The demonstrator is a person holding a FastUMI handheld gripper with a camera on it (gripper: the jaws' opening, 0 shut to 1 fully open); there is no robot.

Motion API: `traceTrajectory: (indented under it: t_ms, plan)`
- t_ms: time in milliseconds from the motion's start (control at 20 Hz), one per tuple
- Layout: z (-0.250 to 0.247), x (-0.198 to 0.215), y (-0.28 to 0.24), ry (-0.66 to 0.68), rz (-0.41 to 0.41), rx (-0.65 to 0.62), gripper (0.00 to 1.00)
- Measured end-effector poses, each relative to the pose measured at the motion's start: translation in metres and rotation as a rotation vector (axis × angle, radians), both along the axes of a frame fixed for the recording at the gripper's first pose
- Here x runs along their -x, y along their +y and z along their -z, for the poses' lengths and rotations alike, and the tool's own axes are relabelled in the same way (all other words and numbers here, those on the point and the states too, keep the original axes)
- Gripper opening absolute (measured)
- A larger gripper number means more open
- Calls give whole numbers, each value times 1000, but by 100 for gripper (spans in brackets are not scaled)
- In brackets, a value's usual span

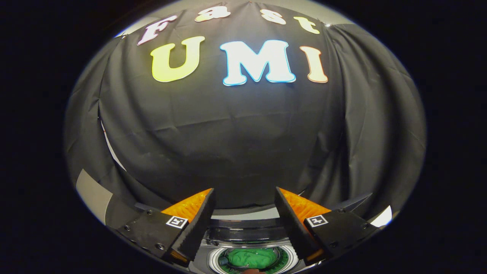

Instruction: Put the clothes into the washing machine and then close the washing machine lid.

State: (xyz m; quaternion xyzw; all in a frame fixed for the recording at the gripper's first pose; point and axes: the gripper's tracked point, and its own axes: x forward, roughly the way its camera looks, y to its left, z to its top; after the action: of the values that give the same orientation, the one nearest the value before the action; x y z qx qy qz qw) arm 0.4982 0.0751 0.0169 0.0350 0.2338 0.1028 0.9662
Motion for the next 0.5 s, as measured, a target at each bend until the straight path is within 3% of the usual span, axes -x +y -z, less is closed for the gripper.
traceTrajectory:
  t_ms: [300, 500]
  plan:
    - [1, 9, 0, -27, -15, -4, 96]
    - [-4, 22, -3, -138, -18, -22, 97]
